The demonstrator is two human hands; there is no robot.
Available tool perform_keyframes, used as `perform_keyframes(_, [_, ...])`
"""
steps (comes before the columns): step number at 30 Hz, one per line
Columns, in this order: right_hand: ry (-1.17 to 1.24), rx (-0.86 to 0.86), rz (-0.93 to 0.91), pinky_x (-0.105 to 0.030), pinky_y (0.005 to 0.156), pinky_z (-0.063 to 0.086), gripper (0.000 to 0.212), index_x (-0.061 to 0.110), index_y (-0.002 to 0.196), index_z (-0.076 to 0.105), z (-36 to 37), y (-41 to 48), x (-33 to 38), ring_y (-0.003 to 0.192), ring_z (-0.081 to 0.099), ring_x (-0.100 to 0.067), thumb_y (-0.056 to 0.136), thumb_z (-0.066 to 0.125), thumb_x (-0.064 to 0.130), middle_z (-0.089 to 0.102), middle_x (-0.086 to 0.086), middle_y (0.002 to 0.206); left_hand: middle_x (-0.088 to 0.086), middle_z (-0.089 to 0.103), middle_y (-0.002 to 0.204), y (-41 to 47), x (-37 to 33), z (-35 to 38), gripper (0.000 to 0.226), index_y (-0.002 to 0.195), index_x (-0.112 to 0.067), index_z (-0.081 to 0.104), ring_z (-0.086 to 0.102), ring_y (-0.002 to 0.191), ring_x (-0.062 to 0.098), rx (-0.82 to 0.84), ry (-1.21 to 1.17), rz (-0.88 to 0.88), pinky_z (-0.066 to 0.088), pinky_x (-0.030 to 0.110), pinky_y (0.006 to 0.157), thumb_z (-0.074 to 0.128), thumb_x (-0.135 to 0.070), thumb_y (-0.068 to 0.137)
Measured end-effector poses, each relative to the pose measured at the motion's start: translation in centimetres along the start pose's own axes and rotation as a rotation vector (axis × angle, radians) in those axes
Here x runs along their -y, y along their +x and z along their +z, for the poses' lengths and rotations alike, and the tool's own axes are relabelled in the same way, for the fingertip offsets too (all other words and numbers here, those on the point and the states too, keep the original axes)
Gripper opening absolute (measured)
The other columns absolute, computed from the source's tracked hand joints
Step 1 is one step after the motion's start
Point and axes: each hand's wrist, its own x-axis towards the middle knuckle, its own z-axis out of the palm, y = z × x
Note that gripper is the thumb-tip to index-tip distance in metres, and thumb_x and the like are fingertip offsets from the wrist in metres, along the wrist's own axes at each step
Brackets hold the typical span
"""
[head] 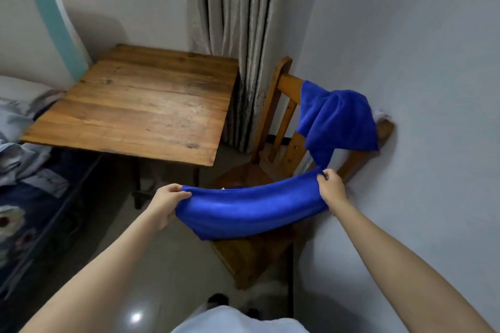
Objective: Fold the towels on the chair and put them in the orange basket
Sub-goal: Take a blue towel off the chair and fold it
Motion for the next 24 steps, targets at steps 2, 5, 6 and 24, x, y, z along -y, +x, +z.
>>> perform_keyframes(2, [-0.034,0.027,0.062,-0.036,0.085,0.039,0.028,-0.001,0.119,0.049,1.1,-0.5,-2.1,0.108,0.051,-0.033,0.098,0.038,0.013,0.054,-0.019,0.119,0.012,0.059,0.078,-0.1,2.2,0.4,0.013,0.076,-0.009,0.056,0.055,0.070,0.023,-0.021,0.026,-0.066,0.041,0.031,0.057,0.057,-0.003,0.087])
perform_keyframes(5, [-0.066,0.063,0.148,-0.036,0.088,0.040,0.028,-0.001,0.119,0.049,2.7,-0.6,-4.7,0.112,0.050,-0.033,0.098,0.039,0.013,0.054,-0.020,0.121,0.013,0.059,0.079,0.7,4.8,1.3,0.014,0.075,-0.009,0.055,0.055,0.070,0.024,-0.039,0.066,-0.146,0.042,0.030,0.058,0.057,-0.004,0.087])
perform_keyframes(6, [-0.084,0.079,0.164,-0.033,0.084,0.038,0.028,-0.001,0.120,0.049,3.3,-0.8,-5.6,0.111,0.050,-0.033,0.098,0.038,0.013,0.054,-0.020,0.121,0.014,0.058,0.078,0.9,5.7,1.7,0.016,0.072,-0.009,0.054,0.054,0.070,0.025,-0.041,0.082,-0.171,0.041,0.030,0.058,0.058,-0.004,0.087])
perform_keyframes(24, [-0.292,0.170,0.322,-0.035,0.083,0.042,0.032,0.010,0.127,0.046,19.1,8.4,-20.9,0.110,0.053,-0.033,0.096,0.042,0.012,0.056,-0.014,0.122,0.007,0.062,0.095,16.6,17.6,11.7,0.014,0.104,-0.011,0.057,0.060,0.086,0.026,-0.146,0.209,-0.251,0.050,0.037,0.071,0.054,-0.014,0.091])
